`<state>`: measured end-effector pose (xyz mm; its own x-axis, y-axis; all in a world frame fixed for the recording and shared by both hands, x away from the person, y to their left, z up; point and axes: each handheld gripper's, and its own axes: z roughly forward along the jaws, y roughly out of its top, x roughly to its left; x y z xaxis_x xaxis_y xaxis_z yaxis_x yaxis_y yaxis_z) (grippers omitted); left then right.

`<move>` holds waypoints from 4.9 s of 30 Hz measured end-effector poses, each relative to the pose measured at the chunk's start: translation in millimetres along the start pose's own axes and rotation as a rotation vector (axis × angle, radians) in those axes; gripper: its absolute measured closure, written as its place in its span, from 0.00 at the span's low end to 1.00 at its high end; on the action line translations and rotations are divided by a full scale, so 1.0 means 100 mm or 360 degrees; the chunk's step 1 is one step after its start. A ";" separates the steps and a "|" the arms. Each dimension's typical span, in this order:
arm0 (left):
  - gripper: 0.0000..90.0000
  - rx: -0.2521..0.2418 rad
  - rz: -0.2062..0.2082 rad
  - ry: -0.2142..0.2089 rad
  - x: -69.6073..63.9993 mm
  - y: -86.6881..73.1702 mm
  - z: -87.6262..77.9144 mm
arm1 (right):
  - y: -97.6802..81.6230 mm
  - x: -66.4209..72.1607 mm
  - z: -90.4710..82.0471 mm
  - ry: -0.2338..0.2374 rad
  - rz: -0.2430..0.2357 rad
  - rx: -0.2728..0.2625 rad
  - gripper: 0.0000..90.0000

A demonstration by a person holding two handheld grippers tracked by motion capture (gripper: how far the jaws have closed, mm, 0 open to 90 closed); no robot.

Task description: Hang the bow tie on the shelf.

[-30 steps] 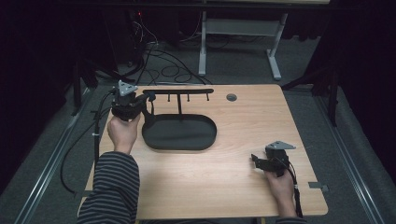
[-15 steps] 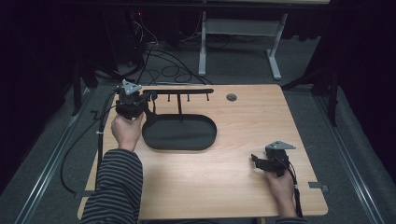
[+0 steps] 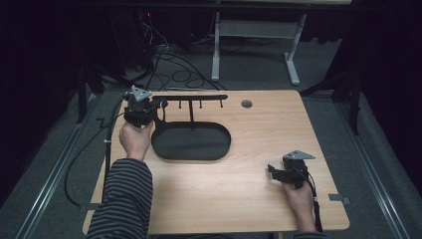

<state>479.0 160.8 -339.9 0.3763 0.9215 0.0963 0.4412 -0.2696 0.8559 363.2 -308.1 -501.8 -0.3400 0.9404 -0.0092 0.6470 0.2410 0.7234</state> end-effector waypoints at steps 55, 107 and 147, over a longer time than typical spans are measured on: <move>0.65 -0.0012 -0.0047 -0.0098 0.08 -0.22 -0.39 | 0.00 0.00 0.00 0.0003 0.0002 -0.0004 0.36; 0.62 -0.0032 -0.0094 -0.0145 0.09 -0.47 -0.72 | 0.00 0.00 0.00 0.0002 -0.0002 0.0000 0.36; 0.61 0.0002 -0.0119 -0.0155 0.04 -0.80 -0.85 | 0.00 0.00 0.00 -0.0001 -0.0002 -0.0001 0.36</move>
<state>376.5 210.1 -364.7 0.4194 0.9076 -0.0178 0.4723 -0.2014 0.8581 363.1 -307.6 -502.0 -0.3404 0.9402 -0.0109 0.6461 0.2423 0.7238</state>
